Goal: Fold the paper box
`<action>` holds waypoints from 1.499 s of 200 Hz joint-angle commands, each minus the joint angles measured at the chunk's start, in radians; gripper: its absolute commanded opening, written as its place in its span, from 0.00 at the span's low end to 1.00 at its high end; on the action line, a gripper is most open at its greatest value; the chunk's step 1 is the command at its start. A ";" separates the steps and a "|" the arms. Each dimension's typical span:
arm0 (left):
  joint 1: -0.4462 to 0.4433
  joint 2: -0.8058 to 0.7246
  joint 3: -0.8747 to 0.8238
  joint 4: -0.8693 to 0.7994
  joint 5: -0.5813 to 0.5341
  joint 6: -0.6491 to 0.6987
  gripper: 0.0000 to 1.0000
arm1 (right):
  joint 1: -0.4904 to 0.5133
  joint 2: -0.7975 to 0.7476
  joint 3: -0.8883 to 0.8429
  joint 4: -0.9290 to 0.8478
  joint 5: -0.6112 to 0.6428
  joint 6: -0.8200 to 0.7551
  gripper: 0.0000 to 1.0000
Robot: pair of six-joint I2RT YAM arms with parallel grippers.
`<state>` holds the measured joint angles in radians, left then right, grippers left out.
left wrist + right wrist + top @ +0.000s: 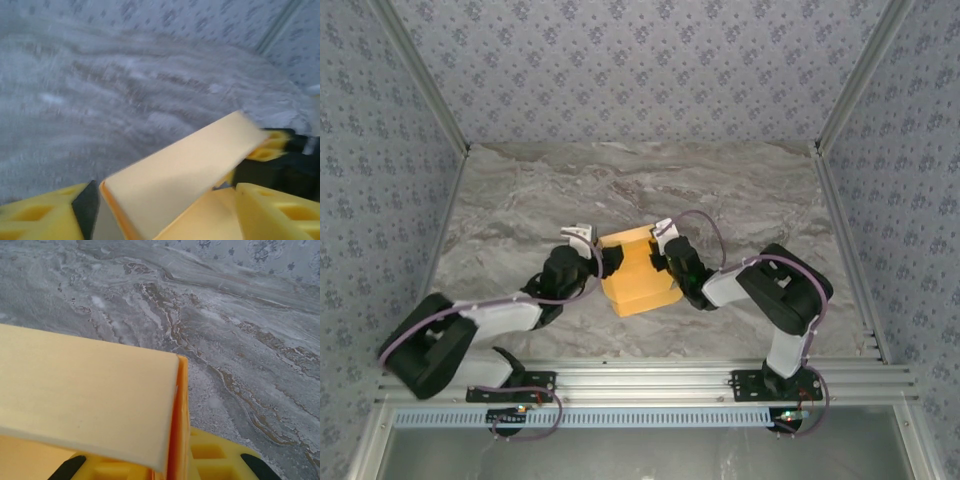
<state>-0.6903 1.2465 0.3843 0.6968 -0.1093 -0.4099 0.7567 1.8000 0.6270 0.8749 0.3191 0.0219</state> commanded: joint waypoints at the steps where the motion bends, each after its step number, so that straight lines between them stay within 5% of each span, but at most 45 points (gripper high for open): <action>1: -0.004 -0.162 0.022 -0.176 0.039 0.000 0.97 | -0.006 0.026 -0.004 0.030 -0.073 -0.067 0.17; 36: 0.077 -0.316 0.081 -0.431 -0.064 -0.048 0.99 | -0.010 0.057 -0.004 0.062 -0.179 -0.115 0.18; 63: 0.206 -0.225 0.133 -0.514 0.086 -0.019 0.99 | -0.015 0.080 0.007 0.070 -0.292 -0.141 0.20; 105: 0.227 0.017 0.258 -0.520 0.317 0.074 0.99 | -0.021 0.102 0.047 0.009 -0.481 -0.196 0.24; 176: 0.222 0.176 0.318 -0.448 0.457 0.054 0.81 | -0.017 0.083 0.014 0.152 -0.426 -0.154 0.44; 300: 0.221 0.359 0.487 -0.495 0.522 0.035 0.72 | -0.014 0.080 -0.021 0.307 -0.227 -0.098 0.43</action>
<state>-0.4648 1.5780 0.8368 0.2054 0.3595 -0.3653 0.7383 1.8835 0.6132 1.1053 -0.0059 -0.1200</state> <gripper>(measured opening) 0.722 0.421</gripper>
